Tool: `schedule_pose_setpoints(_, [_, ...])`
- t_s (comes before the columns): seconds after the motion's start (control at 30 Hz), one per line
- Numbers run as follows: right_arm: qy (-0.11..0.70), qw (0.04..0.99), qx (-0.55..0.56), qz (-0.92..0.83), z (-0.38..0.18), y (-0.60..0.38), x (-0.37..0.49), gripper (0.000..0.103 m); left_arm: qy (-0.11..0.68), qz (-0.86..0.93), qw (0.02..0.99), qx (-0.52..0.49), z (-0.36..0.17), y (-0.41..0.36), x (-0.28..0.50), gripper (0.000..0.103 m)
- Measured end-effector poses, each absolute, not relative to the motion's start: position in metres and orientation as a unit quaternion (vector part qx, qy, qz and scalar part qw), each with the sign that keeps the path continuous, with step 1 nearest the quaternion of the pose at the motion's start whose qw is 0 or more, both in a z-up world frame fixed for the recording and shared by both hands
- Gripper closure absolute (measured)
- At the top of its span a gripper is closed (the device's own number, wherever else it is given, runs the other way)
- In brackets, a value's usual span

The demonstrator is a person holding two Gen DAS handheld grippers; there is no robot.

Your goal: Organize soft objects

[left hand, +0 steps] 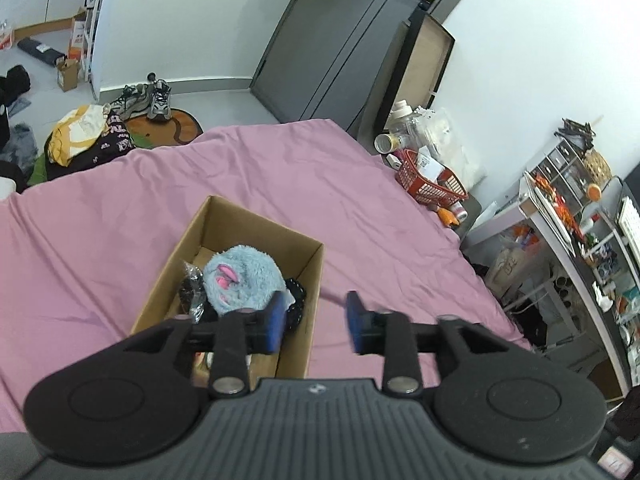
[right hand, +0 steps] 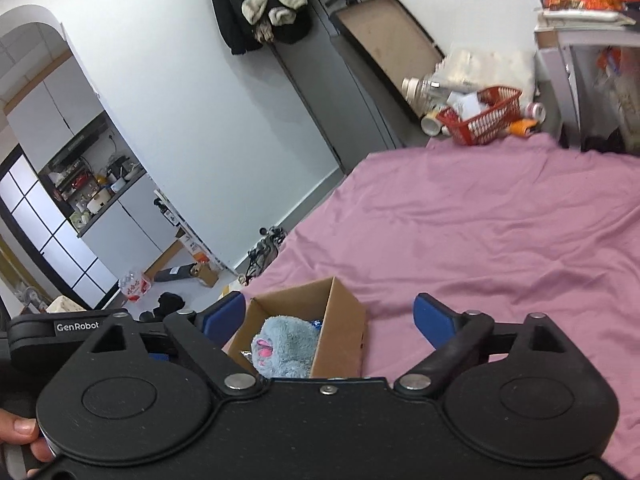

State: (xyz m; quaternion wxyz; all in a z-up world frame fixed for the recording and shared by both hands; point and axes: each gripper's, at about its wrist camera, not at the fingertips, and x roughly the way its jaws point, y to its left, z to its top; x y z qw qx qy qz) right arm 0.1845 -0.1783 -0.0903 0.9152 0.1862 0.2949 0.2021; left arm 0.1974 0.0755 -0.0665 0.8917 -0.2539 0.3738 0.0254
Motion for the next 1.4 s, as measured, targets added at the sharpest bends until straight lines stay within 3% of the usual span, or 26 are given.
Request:
schedule_pose_setpoints(0.1, [0.284,0.922,0.182,0.191,-0.085,-0.185,0.173,0.000,0.377,0.028,0.893,-0.245,-0.059,0.072,0.186,0.031])
schedule_pose_setpoints(0.17, [0.283,0.924,0.178,0.186,-0.083,-0.188,0.167,0.000,0.379,0.025,0.898,-0.223,-0.052,0.068,0.177,0.023])
schedule_pose_setpoints(0.33, [0.277,0.927,0.194,0.161,-0.077,-0.205,0.146,0.000,0.399,-0.008,0.898,-0.188,-0.039,0.058,0.159,0.016])
schedule_pose_setpoints(0.5, [0.269,0.927,0.213,0.149,-0.077,-0.216,0.118,0.000,0.384,-0.014,0.907,-0.171,-0.022,0.055,0.134,0.002])
schedule_pose_setpoints(0.87, [0.280,0.936,0.167,0.136,-0.051,-0.214,0.066,0.000,0.331,-0.009,0.934,-0.131,0.004,0.053,0.088,0.000])
schedule_pose_setpoints(1.4, [0.280,0.939,0.147,0.135,-0.028,-0.227,0.009,0.000,0.314,0.007,0.947,-0.064,0.001,0.042,0.034,0.000])
